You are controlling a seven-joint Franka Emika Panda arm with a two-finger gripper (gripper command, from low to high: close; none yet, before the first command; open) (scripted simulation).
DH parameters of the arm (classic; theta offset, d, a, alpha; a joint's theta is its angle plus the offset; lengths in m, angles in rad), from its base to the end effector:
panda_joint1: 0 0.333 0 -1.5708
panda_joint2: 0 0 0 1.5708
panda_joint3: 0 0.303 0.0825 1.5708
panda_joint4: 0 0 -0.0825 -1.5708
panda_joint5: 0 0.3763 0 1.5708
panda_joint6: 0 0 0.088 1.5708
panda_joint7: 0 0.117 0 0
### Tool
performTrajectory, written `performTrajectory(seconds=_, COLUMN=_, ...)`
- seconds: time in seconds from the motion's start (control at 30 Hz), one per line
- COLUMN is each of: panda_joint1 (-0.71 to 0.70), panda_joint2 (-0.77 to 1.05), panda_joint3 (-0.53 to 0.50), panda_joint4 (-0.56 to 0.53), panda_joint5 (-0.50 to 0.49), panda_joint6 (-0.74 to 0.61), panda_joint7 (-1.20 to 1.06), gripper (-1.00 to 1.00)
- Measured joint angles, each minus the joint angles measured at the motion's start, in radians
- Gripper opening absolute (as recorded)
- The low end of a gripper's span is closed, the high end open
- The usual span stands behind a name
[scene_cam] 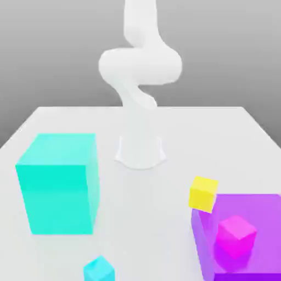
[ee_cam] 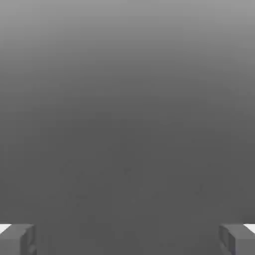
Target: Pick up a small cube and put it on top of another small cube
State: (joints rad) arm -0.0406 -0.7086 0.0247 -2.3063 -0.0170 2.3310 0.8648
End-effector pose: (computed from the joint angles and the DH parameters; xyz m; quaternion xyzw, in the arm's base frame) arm 0.3876 -0.0036 0.6610 -0.8458 0.3948 -0.3333 0.1326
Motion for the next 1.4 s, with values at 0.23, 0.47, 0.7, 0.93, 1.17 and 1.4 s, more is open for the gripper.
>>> performTrajectory(seconds=0.23, panda_joint1=-0.101, panda_joint2=0.261, panda_joint3=0.058, panda_joint4=-0.018, panda_joint5=-0.058, panda_joint6=0.088, panda_joint7=0.192, gripper=0.00)
performTrajectory(seconds=0.47, panda_joint1=-0.169, panda_joint2=0.515, panda_joint3=0.082, panda_joint4=-0.035, panda_joint5=-0.115, panda_joint6=0.173, panda_joint7=0.378, gripper=0.00)
performTrajectory(seconds=0.7, panda_joint1=-0.206, panda_joint2=0.766, panda_joint3=0.068, panda_joint4=-0.053, panda_joint5=-0.131, panda_joint6=0.262, panda_joint7=0.536, gripper=0.00)
performTrajectory(seconds=0.93, panda_joint1=-0.222, panda_joint2=1.008, panda_joint3=0.063, panda_joint4=-0.071, panda_joint5=-0.060, panda_joint6=0.360, panda_joint7=0.626, gripper=0.00)
performTrajectory(seconds=1.17, panda_joint1=-0.204, panda_joint2=1.181, panda_joint3=0.038, panda_joint4=-0.041, panda_joint5=-0.071, panda_joint6=0.487, panda_joint7=0.649, gripper=-1.00)
performTrajectory(seconds=1.4, panda_joint1=-0.212, panda_joint2=1.129, panda_joint3=0.048, panda_joint4=-0.052, panda_joint5=-0.062, panda_joint6=0.448, panda_joint7=0.643, gripper=-1.00)
